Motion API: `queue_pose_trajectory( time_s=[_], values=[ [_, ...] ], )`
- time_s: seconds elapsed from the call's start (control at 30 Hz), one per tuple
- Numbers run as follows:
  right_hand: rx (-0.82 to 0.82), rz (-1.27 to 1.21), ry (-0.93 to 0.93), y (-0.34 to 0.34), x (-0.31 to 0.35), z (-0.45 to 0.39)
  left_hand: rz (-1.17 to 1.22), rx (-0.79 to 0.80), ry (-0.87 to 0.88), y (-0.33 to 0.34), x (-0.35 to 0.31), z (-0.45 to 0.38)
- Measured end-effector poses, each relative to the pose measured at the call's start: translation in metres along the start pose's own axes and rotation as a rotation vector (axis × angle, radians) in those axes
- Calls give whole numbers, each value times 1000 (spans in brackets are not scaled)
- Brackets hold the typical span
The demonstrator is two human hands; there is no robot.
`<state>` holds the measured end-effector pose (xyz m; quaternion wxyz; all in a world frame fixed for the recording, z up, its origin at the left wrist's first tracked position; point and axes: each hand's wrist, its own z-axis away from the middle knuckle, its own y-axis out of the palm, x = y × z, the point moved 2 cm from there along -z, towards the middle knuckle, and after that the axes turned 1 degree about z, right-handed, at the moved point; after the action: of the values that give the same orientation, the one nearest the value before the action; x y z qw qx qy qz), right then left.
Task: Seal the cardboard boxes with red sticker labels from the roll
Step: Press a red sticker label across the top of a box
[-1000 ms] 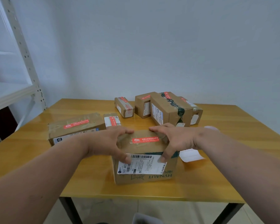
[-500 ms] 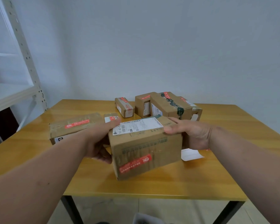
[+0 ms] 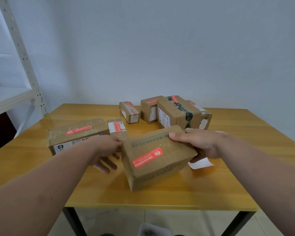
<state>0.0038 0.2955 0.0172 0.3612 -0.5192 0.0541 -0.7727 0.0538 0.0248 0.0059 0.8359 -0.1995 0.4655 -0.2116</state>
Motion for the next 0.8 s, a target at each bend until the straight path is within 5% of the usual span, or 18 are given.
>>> queue_pose_trajectory(
  time_s=[0.17, 0.37, 0.53, 0.8],
  values=[
    [-160, 147, 15, 12, 10, -6, 214, 0, 202, 3, -22, 7],
    [-248, 81, -102, 8, 15, -11, -248, 1, 228, 2, -30, 5],
    [-293, 301, -90, 8, 19, -3, -278, 1, 166, 6, -31, 7],
    [-165, -258, -184, 19, 25, -12, -177, 215, 160, 17, -35, 20]
  ],
)
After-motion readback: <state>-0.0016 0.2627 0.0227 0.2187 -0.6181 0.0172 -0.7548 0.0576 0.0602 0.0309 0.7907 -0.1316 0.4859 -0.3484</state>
